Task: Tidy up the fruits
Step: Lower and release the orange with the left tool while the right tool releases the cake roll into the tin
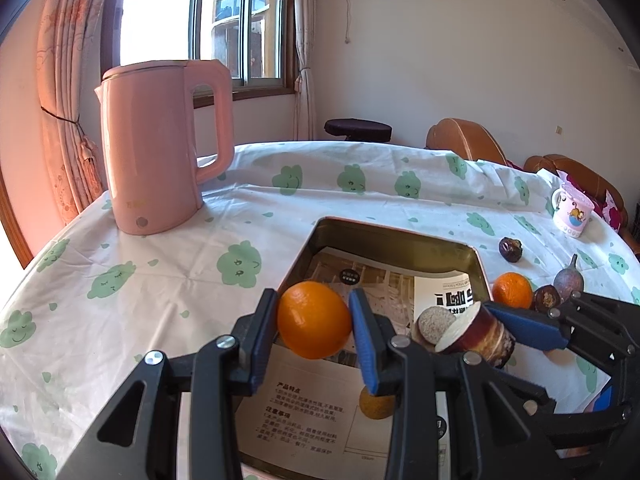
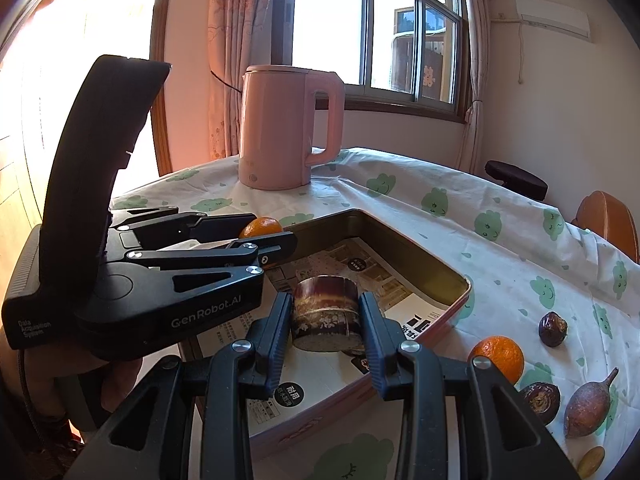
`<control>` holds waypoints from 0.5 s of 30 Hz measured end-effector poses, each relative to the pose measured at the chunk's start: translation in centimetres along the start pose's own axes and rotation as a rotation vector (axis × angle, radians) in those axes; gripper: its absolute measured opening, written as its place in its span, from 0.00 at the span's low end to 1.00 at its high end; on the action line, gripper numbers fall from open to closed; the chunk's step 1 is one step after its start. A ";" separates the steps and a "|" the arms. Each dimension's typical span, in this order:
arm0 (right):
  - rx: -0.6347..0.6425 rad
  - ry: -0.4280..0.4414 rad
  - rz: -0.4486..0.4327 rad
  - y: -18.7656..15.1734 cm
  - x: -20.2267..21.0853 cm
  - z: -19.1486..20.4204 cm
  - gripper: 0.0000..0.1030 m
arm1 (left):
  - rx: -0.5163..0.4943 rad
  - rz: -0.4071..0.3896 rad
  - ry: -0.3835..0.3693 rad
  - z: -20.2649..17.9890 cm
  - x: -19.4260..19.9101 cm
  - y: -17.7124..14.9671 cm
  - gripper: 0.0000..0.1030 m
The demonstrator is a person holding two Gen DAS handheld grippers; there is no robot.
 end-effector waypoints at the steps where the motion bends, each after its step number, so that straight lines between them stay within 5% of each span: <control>1: -0.002 0.002 0.006 0.0 -0.1 -0.1 0.36 | -0.001 0.005 -0.002 0.0 -0.1 0.0 0.37; 15: -0.005 0.005 0.062 -0.2 -1.2 -0.1 0.36 | -0.017 0.021 0.001 -0.4 -0.5 -0.1 0.38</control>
Point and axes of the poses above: each gripper's, at about its wrist camera, not at the fingertips, and x roughly against the way its jaws point, z to its left, y to its top, the point moved 1 cm from there along -x, roughly the way its jaws point, and after that the axes turned 9 degrees about -z, right-handed, at the moved point
